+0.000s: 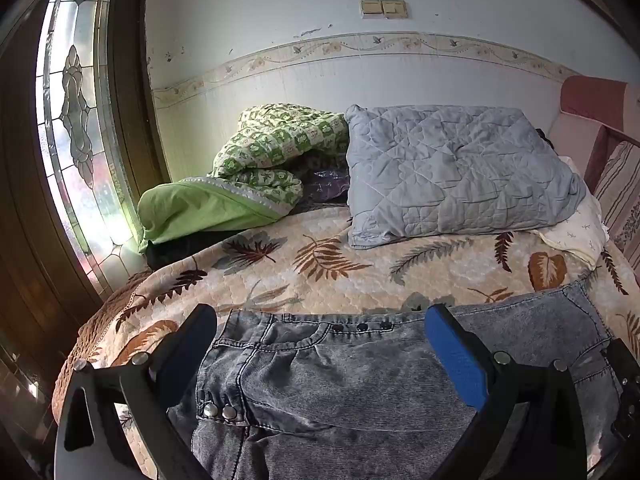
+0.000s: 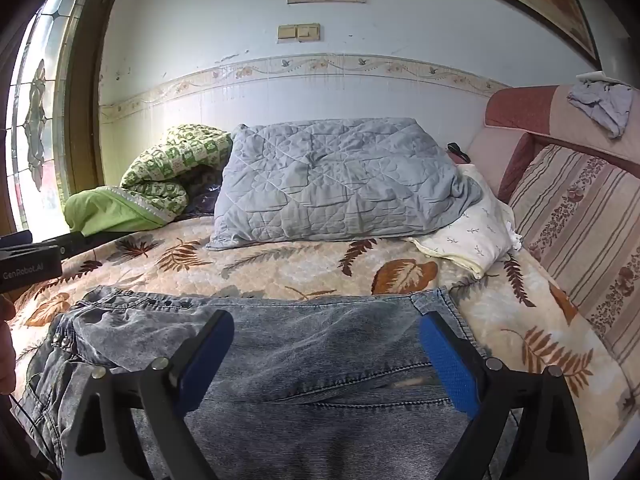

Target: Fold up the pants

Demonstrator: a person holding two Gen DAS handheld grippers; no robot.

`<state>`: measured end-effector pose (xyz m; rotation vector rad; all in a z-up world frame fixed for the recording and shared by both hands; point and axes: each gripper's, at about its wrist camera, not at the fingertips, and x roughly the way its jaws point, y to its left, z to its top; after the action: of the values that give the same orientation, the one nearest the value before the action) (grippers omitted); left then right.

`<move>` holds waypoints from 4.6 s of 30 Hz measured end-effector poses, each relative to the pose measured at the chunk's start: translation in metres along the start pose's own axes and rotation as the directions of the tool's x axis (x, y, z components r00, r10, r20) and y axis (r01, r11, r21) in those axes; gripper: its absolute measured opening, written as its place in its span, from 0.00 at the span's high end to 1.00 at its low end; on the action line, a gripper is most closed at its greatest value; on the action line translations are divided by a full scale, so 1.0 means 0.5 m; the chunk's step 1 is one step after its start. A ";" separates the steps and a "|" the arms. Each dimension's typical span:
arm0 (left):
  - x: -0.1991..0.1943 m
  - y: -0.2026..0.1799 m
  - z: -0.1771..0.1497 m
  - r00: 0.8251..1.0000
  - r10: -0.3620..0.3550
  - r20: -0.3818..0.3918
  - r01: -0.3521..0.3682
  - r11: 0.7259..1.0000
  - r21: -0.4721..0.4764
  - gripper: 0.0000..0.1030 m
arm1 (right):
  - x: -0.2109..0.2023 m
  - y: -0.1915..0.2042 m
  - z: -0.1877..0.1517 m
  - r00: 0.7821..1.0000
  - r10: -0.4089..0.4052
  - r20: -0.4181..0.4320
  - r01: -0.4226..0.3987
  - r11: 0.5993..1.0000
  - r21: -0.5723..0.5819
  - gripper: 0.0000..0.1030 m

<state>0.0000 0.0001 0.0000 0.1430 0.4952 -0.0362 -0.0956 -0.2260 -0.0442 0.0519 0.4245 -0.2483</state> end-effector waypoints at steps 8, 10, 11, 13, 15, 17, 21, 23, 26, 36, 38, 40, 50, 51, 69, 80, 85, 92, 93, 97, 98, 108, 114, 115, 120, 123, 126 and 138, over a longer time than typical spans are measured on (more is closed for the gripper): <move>0.002 -0.002 -0.006 1.000 0.001 -0.003 -0.001 1.000 0.003 0.00 | 0.002 0.001 -0.001 1.000 -0.001 -0.002 0.001 1.000 -0.001 0.07; 0.003 -0.006 -0.007 1.000 0.003 -0.003 -0.003 1.000 0.005 0.00 | 0.003 0.001 -0.002 1.000 -0.003 -0.002 0.003 1.000 -0.001 0.07; 0.004 -0.005 -0.007 1.000 0.002 -0.005 -0.002 1.000 0.004 0.00 | 0.001 -0.003 -0.001 1.000 -0.004 -0.003 0.004 1.000 -0.001 0.07; 0.004 -0.005 -0.009 1.000 0.001 -0.004 -0.001 1.000 0.004 0.00 | 0.001 -0.004 -0.004 1.000 -0.005 -0.005 0.006 1.000 0.004 0.07; 0.005 -0.005 -0.011 1.000 0.003 -0.002 -0.003 1.000 0.004 0.00 | 0.007 -0.007 -0.003 1.000 -0.004 -0.011 0.004 1.000 0.011 0.07; 0.006 -0.006 -0.011 1.000 0.003 -0.002 -0.003 1.000 0.004 0.00 | 0.010 -0.008 -0.004 1.000 -0.007 -0.013 0.007 1.000 0.014 0.07; 0.010 0.000 -0.010 1.000 0.006 -0.006 -0.006 1.000 0.011 0.00 | 0.014 -0.009 -0.003 1.000 -0.018 -0.023 0.018 1.000 0.013 0.07; 0.017 0.002 -0.012 1.000 0.006 -0.017 -0.006 1.000 0.019 0.00 | 0.018 -0.014 -0.001 0.999 -0.035 -0.023 0.035 0.999 0.004 0.07; 0.041 0.009 -0.016 0.999 0.005 -0.053 -0.003 0.999 0.033 0.00 | 0.033 -0.038 0.008 0.999 -0.049 -0.024 0.049 0.999 0.020 0.07; 0.207 0.080 -0.069 0.961 -0.022 -0.274 0.010 0.999 -0.045 0.00 | 0.232 -0.244 0.081 0.945 -0.076 -0.318 0.121 0.985 0.124 0.07; 0.240 0.094 -0.072 0.944 -0.067 -0.323 0.044 0.996 -0.077 0.00 | 0.276 -0.276 0.078 0.919 -0.039 -0.394 0.124 0.973 0.194 0.07; 0.274 0.116 -0.067 0.932 -0.109 -0.347 0.072 0.991 -0.116 0.00 | 0.314 -0.300 0.086 0.906 -0.006 -0.423 0.119 0.963 0.240 0.08; 0.466 0.237 0.016 0.843 -0.060 -0.535 -0.005 0.993 -0.121 0.00 | 0.475 -0.372 0.082 0.870 0.012 -0.493 0.168 0.933 0.318 0.18; 0.483 0.251 0.022 0.829 -0.067 -0.555 -0.006 0.992 -0.128 0.00 | 0.485 -0.375 0.076 0.866 0.015 -0.500 0.170 0.932 0.321 0.18; 0.618 0.289 -0.047 0.637 -0.262 -0.725 0.037 0.950 -0.311 0.57 | 0.540 -0.364 0.060 0.841 0.000 -0.541 0.173 0.947 0.269 0.23; 0.639 0.272 -0.031 0.693 -0.241 -0.679 0.044 0.955 -0.294 0.66 | 0.541 -0.393 0.062 0.844 0.070 -0.531 0.134 0.933 0.335 0.23; 0.625 0.264 -0.024 0.713 -0.253 -0.653 0.076 0.955 -0.287 0.84 | 0.560 -0.400 0.053 0.837 0.077 -0.542 0.138 0.928 0.345 0.26; 0.573 0.258 -0.020 0.756 -0.247 -0.607 0.083 0.955 -0.285 0.88 | 0.582 -0.381 0.040 0.830 0.001 -0.558 0.167 0.954 0.251 0.63; 0.561 0.256 -0.012 0.766 -0.247 -0.593 0.087 0.954 -0.286 0.88 | 0.578 -0.380 0.040 0.831 -0.007 -0.557 0.171 0.955 0.243 0.66; 0.499 0.282 0.014 0.803 -0.271 -0.531 0.108 0.942 -0.317 0.88 | 0.542 -0.388 0.052 0.859 0.019 -0.512 0.145 0.949 0.280 0.85; 0.487 0.291 0.025 0.811 -0.281 -0.513 0.117 0.938 -0.328 0.88 | 0.526 -0.391 0.061 0.872 0.019 -0.489 0.144 0.945 0.294 0.85; 0.278 0.338 0.087 0.881 -0.352 -0.316 0.226 0.900 -0.373 0.88 | 0.292 -0.409 0.135 0.967 0.079 -0.244 0.035 0.902 0.431 0.86; 0.124 0.393 0.034 0.886 -0.390 -0.252 0.282 0.883 -0.376 0.88 | 0.135 -0.439 0.083 0.971 0.141 -0.192 -0.031 0.875 0.484 0.86; 0.101 0.400 0.016 0.884 -0.395 -0.250 0.289 0.882 -0.372 0.88 | 0.110 -0.443 0.070 0.971 0.143 -0.193 -0.034 0.876 0.480 0.86; 0.010 0.413 -0.086 0.876 -0.394 -0.279 0.291 0.892 -0.347 0.88 | -0.008 -0.450 -0.019 0.955 0.158 -0.250 -0.032 0.895 0.444 0.86; -0.018 0.414 -0.158 0.857 -0.404 -0.319 0.290 0.891 -0.349 0.88 | -0.059 -0.456 -0.084 0.933 0.157 -0.324 -0.011 0.912 0.409 0.86; -0.026 0.405 -0.224 0.830 -0.397 -0.392 0.277 0.903 -0.328 0.87 | -0.086 -0.467 -0.150 0.897 0.183 -0.403 -0.004 0.915 0.404 0.86; -0.060 0.502 -0.260 0.852 -0.157 -0.500 0.038 0.970 -0.240 0.86 | -0.151 -0.539 -0.192 0.878 0.233 -0.419 -0.026 0.896 0.443 0.79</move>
<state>-0.0702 0.2674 -0.0666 -0.1001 1.0439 -0.0427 -0.2678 -0.4602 -0.0997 0.5832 0.8379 -0.1863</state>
